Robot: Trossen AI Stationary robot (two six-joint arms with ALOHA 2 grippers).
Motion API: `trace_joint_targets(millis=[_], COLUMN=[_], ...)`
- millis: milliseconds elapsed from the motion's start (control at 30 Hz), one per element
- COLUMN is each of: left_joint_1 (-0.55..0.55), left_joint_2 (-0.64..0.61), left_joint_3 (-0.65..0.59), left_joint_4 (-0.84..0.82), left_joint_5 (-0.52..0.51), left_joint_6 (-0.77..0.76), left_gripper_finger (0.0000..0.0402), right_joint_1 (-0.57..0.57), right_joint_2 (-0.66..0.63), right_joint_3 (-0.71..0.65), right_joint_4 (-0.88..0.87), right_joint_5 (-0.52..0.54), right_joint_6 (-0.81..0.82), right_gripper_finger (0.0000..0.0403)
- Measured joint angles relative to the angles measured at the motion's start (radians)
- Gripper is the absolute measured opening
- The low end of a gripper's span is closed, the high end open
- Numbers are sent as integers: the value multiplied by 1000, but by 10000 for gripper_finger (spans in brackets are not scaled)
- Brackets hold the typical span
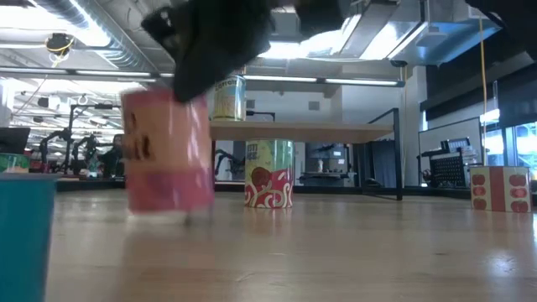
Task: Pick and place cans onto a shelf
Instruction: Put the canned mixed fruits on the shelf
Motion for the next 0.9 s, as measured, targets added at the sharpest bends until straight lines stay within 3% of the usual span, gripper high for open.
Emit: trace_joint_targets(millis=[633,900], left_joint_1=[0,0], left_joint_2=[0,0], left_joint_3=[0,0], left_joint_4=[-2,-5], left_joint_5=[4,3], left_joint_6=[53,80], left_gripper_finger=[42,42], right_joint_1=[2,-1], right_joint_2=[27,-69], right_joint_3=[10,10], right_joint_4=[19,6], right_joint_5=[30,123], right_joint_6=[-38,-112], right_gripper_finger=[50,52])
